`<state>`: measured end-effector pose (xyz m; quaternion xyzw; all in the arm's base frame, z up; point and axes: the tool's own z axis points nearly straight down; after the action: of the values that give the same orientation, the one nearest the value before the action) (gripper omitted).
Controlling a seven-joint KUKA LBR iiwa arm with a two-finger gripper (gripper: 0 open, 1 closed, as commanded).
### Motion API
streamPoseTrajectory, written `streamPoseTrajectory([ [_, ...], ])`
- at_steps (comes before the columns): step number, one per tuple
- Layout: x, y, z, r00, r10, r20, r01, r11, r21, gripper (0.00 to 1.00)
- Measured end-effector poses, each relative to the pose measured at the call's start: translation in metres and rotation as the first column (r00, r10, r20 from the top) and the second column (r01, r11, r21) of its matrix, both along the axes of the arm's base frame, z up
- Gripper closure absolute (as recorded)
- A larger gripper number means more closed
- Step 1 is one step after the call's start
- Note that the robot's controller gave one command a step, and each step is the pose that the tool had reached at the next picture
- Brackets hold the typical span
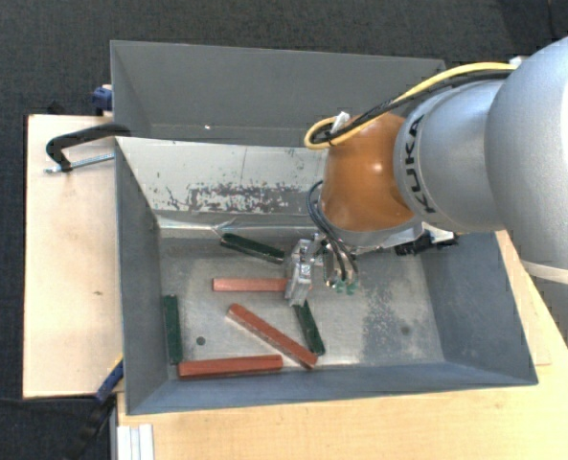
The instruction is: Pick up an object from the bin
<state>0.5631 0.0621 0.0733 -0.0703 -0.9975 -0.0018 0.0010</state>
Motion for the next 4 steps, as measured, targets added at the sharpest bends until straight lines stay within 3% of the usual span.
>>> streamPoseTrajectory([
  [1,0.0,0.0,0.0,1.0,0.0,0.0,0.0,1.0,0.0,1.0],
  [2,0.005,-0.006,0.057,1.0,-0.015,0.002,0.015,1.0,-0.003,1.0],
  [3,0.005,0.017,0.129,0.994,-0.111,-0.001,0.111,0.994,-0.004,1.0],
  [4,0.001,0.041,0.164,0.991,-0.136,0.007,0.136,0.991,-0.001,0.0],
])
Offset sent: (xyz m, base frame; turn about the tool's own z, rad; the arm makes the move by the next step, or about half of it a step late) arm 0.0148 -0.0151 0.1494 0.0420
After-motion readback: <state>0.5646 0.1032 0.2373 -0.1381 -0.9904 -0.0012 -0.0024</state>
